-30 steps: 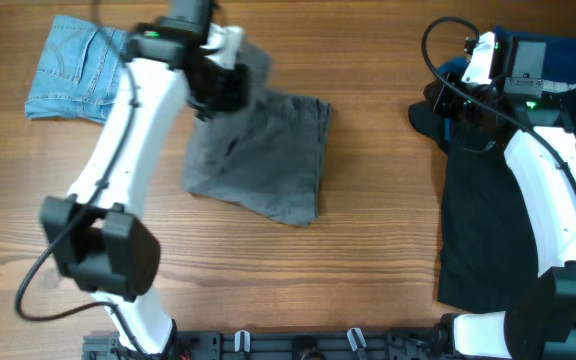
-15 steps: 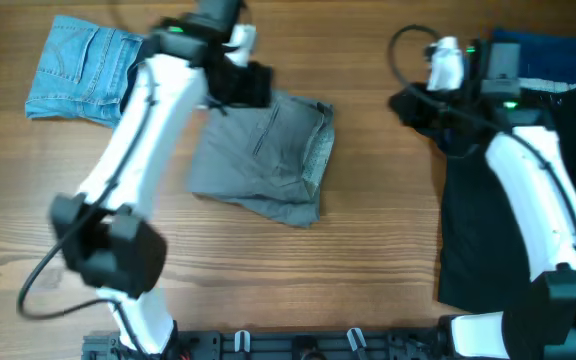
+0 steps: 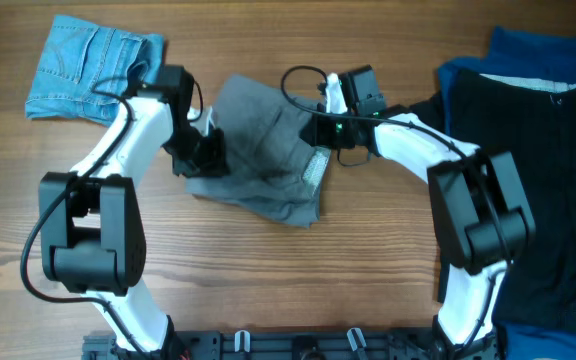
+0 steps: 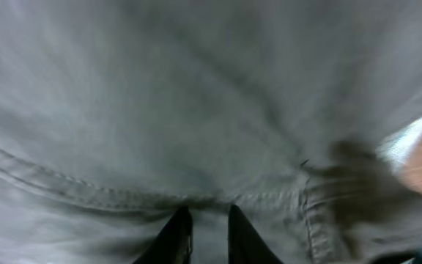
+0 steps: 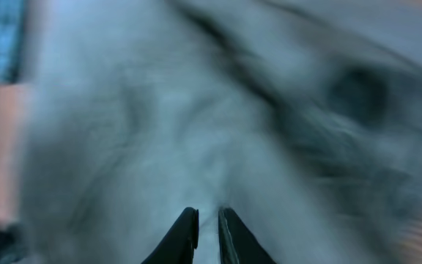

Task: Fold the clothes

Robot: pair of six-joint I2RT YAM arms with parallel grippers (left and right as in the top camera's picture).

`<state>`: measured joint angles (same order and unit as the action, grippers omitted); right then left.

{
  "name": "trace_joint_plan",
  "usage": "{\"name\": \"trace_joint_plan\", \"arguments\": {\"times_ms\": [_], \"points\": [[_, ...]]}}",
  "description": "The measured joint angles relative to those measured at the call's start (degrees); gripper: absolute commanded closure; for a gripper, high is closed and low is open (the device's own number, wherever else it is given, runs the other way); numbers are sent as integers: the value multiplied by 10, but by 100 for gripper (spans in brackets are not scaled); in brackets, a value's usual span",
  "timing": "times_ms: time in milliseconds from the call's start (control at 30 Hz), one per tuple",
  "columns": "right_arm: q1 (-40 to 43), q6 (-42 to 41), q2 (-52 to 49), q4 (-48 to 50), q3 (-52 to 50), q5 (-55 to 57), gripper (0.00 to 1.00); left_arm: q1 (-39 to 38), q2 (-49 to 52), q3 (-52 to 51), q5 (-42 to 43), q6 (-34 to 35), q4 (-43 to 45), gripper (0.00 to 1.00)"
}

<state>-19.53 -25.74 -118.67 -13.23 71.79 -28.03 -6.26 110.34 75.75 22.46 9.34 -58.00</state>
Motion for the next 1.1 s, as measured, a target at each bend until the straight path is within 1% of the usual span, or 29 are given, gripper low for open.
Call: {"name": "trace_joint_plan", "arguments": {"times_ms": [100,167,200,267,333,400,467,500,567,600,633,667,700,733,800,833,900,967,1000,1067,1100], "points": [[20,-4,0,-21,3,9,83,0,0,-43,-8,-1,15,69],[37,0,10,-66,5,12,80,0,0,-57,-21,-2,14,68],[42,3,16,-81,5,14,80,0,0,-57,-29,-2,16,68],[53,36,40,-133,2,19,80,1,0,-58,-43,-2,32,69],[61,91,92,-184,-2,5,82,6,0,-61,-52,0,78,69],[46,135,146,-228,-2,-17,81,9,0,-62,-57,5,121,69],[20,162,172,-250,-2,-29,77,10,0,-62,-61,7,142,68],[0,174,174,-252,-2,-33,74,10,0,-62,-62,9,146,67],[-36,187,165,-243,-2,-36,66,10,0,-62,-63,9,149,67],[-59,191,153,-217,-2,-37,67,10,0,-62,-64,9,150,67],[-73,196,142,-199,-2,-39,76,10,0,-62,-64,9,150,67],[-87,198,126,-184,-2,-39,91,10,0,-62,-64,9,150,67],[-99,198,107,-179,-2,-38,96,10,0,-62,-64,9,150,67],[-108,193,87,-200,-1,-34,96,10,0,-62,-64,9,151,66],[-114,181,49,-274,0,-30,96,10,0,-62,-63,9,150,61],[-114,178,42,-313,0,-28,96,10,0,-62,-63,9,148,57],[-113,168,40,-358,-1,-12,95,10,0,-62,-68,10,147,55],[-114,155,40,-355,-1,1,89,10,0,-62,-76,11,147,57],[-113,150,40,-353,-1,3,87,10,0,-61,-77,11,143,59],[-111,149,42,-353,1,9,87,10,0,-48,-70,11,99,67],[-106,150,51,-353,7,22,87,10,0,-26,-42,13,57,70]]}}
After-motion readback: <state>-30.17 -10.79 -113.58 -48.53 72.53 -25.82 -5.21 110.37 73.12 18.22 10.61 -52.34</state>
